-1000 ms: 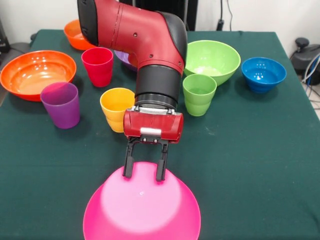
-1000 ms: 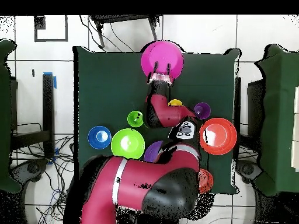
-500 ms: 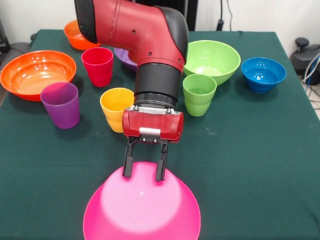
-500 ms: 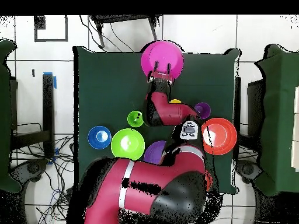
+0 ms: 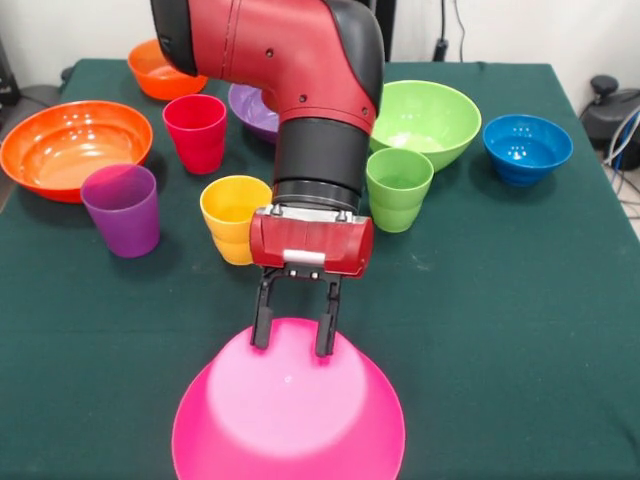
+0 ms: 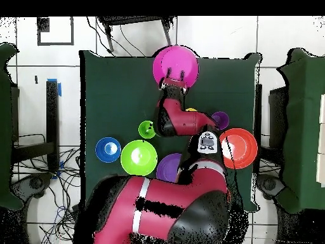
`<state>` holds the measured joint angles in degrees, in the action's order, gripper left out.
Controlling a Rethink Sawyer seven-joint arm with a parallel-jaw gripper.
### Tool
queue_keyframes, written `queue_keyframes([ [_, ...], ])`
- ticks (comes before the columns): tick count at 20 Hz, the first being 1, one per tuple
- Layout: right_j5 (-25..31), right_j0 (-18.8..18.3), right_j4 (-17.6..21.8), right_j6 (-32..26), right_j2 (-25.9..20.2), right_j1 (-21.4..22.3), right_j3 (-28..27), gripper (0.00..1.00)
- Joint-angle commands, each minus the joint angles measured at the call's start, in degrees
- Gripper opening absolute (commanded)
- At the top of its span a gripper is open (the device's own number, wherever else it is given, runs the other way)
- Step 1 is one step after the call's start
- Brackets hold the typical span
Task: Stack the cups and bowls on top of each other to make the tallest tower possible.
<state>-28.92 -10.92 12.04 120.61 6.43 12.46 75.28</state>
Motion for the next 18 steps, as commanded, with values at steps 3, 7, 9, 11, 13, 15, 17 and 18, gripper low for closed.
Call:
queue_keyframes([
  [3,15.1,-3.8,9.3,4.8,-11.6,-1.5,8.5,1.0],
  [7,17.7,-6.4,10.5,4.7,-14.6,0.3,10.4,1.0],
  [9,18.9,-7.6,11.0,4.5,-16.0,1.0,11.2,1.0],
  [11,20.2,-9.0,11.6,4.0,-17.8,1.7,11.8,1.0],
  [13,20.8,-9.9,12.0,3.5,-18.8,2.0,12.0,1.0],
  [15,21.1,-10.3,12.0,3.1,-19.4,2.2,12.2,1.0],
  [17,20.7,-10.2,12.0,3.1,-19.2,2.7,12.6,1.0],
  [18,20.6,-10.0,11.7,3.1,-19.0,2.9,12.7,1.0],
])
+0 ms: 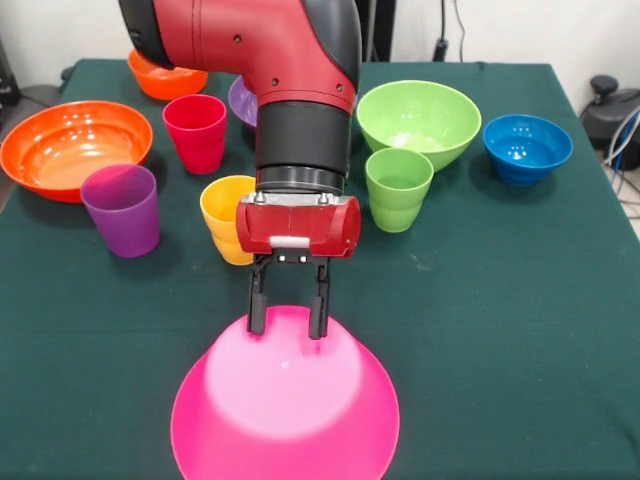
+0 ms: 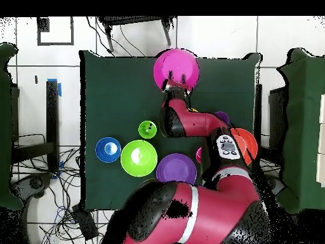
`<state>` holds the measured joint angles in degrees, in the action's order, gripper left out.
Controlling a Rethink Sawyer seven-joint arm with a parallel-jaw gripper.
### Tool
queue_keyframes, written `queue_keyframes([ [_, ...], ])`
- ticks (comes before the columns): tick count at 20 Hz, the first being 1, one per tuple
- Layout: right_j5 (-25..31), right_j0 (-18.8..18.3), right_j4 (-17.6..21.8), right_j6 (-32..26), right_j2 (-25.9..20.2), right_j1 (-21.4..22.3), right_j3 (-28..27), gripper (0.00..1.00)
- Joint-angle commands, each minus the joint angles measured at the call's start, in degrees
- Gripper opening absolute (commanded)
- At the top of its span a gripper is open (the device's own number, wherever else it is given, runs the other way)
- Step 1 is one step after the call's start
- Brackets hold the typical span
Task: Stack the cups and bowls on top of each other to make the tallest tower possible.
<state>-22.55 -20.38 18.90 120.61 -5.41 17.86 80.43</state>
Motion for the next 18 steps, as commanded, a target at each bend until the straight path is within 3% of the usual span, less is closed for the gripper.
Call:
queue_keyframes([
  [1,14.5,-0.5,4.2,3.3,-7.1,-1.9,8.2,1.0],
  [8,14.5,0.9,1.5,4.8,-5.7,0.2,10.7,1.0],
  [18,14.5,0.4,1.7,4.0,-5.9,1.9,11.4,1.0],
])
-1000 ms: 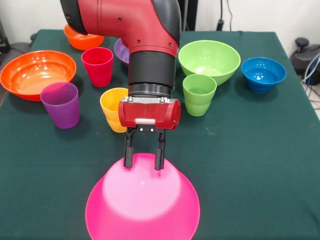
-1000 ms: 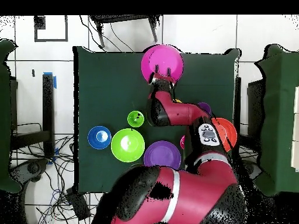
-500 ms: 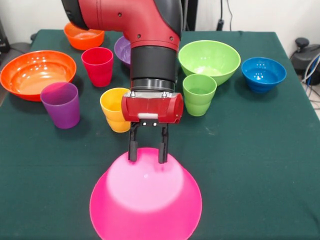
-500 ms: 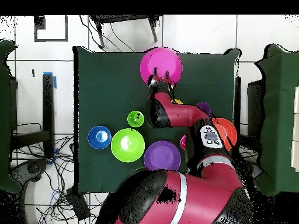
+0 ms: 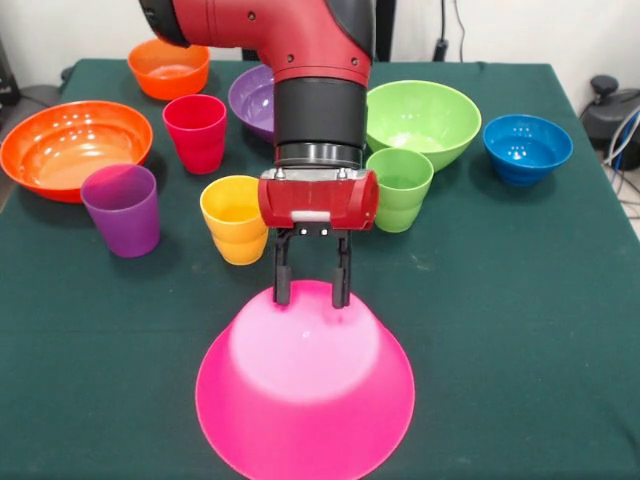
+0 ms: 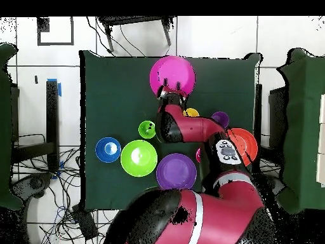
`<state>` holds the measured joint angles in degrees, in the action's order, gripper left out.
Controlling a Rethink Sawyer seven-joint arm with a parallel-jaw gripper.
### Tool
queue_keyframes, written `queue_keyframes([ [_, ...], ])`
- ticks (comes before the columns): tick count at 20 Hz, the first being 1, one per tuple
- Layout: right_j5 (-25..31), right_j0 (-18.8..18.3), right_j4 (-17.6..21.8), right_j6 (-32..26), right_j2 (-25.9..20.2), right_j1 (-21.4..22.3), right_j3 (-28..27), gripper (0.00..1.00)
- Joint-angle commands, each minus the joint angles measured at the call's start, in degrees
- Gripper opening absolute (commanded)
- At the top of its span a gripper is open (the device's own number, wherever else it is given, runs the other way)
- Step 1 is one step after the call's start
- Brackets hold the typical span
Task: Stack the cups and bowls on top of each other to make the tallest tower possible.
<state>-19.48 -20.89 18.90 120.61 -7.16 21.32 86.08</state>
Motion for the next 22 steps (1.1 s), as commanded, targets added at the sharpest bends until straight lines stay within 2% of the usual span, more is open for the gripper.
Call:
queue_keyframes([
  [1,10.4,1.7,2.0,3.6,-3.0,-1.0,5.6,1.0],
  [6,8.7,3.8,2.6,2.5,0.3,2.6,5.7,1.0],
  [12,13.9,4.2,3.3,-0.3,0.3,8.9,5.6,1.0],
  [17,20.1,2.3,3.5,-2.2,-2.7,14.0,6.9,1.0],
  [22,23.6,1.4,3.0,-2.1,-4.0,16.5,8.2,1.0],
])
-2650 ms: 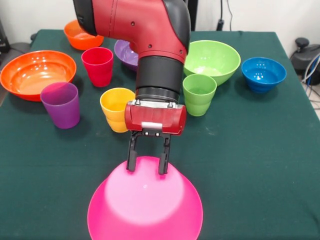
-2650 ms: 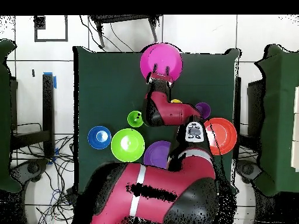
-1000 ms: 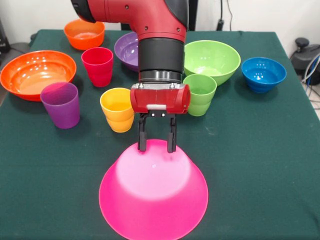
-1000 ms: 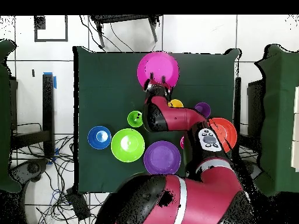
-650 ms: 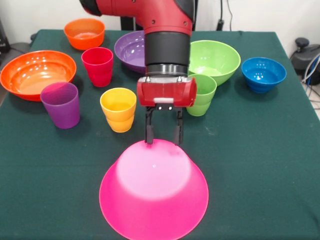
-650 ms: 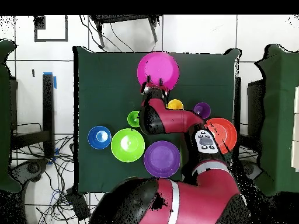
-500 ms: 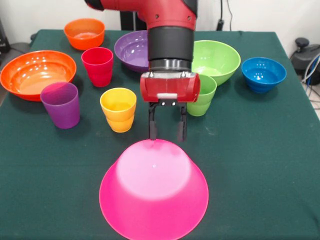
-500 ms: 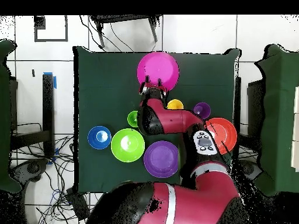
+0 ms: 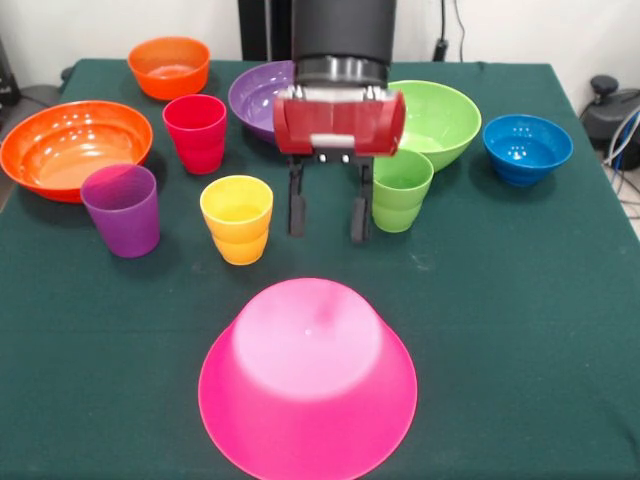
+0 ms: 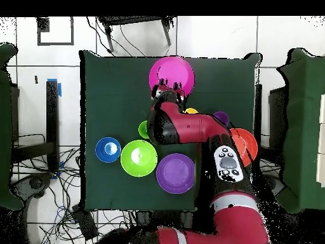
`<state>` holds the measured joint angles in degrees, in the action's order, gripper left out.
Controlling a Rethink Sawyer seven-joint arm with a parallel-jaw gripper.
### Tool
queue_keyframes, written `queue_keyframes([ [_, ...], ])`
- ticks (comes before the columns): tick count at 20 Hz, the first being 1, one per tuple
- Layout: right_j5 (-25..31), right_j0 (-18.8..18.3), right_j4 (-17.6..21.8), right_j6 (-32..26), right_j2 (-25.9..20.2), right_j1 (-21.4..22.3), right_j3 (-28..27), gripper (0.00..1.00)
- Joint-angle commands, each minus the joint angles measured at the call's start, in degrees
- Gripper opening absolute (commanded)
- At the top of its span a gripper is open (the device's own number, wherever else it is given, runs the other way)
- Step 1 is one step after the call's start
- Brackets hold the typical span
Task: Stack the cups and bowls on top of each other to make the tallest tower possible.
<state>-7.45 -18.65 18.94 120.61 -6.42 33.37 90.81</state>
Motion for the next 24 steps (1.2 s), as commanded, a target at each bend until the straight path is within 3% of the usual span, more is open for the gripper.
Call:
queue_keyframes([
  [1,11.9,-0.7,2.5,-1.3,-4.6,4.5,4.0,1.0],
  [6,12.8,0.9,-0.2,3.2,-2.8,3.6,6.2,1.0],
  [12,19.2,3.2,-6.2,7.0,-1.6,3.5,8.7,1.0],
  [24,23.0,2.5,-15.6,8.3,-5.5,3.0,15.8,1.0],
])
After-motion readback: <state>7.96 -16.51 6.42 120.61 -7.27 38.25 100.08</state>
